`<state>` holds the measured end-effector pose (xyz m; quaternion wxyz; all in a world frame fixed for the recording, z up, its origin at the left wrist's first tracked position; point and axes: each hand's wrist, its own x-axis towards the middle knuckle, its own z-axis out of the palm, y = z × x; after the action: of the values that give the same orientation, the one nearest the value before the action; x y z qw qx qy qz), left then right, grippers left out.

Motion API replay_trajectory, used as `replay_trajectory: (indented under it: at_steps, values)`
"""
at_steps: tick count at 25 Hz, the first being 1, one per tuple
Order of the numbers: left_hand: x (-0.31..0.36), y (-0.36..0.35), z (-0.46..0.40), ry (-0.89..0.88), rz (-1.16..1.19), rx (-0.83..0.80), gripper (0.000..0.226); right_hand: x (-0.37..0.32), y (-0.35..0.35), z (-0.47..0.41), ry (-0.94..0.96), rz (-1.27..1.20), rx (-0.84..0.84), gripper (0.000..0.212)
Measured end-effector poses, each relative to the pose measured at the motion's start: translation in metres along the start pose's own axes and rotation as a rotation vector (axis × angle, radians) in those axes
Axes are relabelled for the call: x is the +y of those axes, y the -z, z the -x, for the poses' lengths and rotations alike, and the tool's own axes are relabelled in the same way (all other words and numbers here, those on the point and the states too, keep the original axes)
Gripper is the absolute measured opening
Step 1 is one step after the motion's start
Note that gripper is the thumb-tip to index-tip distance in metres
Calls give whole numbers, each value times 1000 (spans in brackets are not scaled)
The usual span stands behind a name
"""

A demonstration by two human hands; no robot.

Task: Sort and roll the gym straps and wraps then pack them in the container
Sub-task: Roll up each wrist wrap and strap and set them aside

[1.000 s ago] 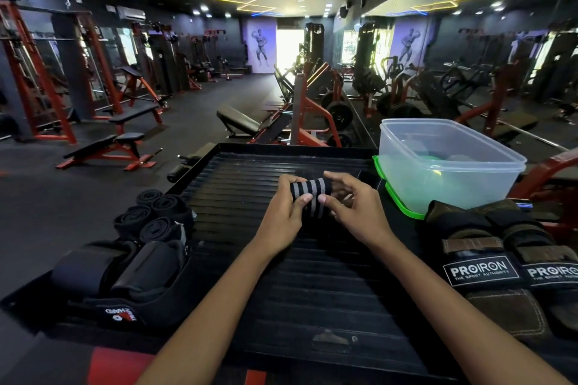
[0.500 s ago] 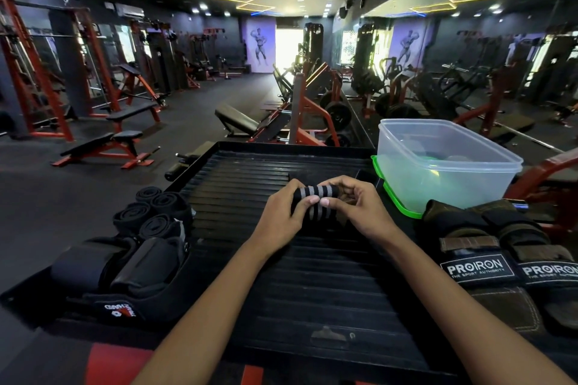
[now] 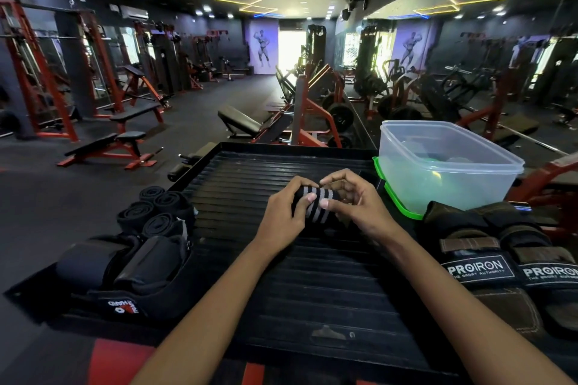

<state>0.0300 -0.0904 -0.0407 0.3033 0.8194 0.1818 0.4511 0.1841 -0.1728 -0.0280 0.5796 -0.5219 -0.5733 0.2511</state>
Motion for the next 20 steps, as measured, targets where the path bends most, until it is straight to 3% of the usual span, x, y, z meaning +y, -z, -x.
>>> replay_trajectory:
  at_steps: [5, 10, 14, 20]
  values:
    - [2, -2, 0, 29, 75, 38, 11, -9, 1, 3, -25, -66, 76, 34]
    - [1, -5, 2, 132, 130, -37, 16, -4, -5, 1, -9, -15, 146, 47]
    - [5, -8, 2, 171, 137, 34, 15, 5, -24, 1, -52, -45, 281, 59]
    - [1, -6, 3, 177, 121, 8, 15, 7, -38, 9, 83, 256, 332, 49]
